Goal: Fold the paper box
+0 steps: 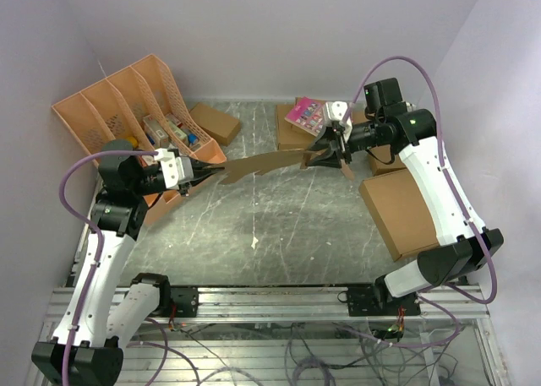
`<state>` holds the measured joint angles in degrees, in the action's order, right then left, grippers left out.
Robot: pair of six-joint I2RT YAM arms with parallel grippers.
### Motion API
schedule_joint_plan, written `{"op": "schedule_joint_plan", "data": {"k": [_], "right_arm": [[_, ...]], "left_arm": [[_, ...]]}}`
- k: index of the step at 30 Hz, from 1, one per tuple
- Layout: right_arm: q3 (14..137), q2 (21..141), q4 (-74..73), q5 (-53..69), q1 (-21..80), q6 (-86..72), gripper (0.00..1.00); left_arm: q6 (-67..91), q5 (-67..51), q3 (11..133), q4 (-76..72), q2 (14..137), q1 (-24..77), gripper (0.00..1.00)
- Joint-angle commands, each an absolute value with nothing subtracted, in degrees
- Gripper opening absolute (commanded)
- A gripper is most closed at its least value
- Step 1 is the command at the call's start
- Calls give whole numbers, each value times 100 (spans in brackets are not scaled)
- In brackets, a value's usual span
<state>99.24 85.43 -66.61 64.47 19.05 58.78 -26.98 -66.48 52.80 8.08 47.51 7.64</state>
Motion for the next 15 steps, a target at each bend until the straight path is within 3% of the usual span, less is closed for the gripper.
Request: {"op": "schedule_joint_plan", "data": {"k": [1, 8, 13, 15], "right_arm": [[9954, 8488, -6337, 6789, 1938, 5654, 32], [10020, 8535, -6443, 6991, 1945, 5775, 17], [10004, 8518, -6580, 7099, 1939, 5905, 0], [9991, 8513, -6587, 7111, 1942, 5912, 0]], "left_arm": [[-2485, -6973, 5253, 350, 4650, 800, 7], [-2281, -7023, 5184, 100, 4686, 800, 7], [-2273, -6972, 5177, 138, 4779, 800, 7], [-2246, -6952, 5164, 124, 4804, 800, 7]]}}
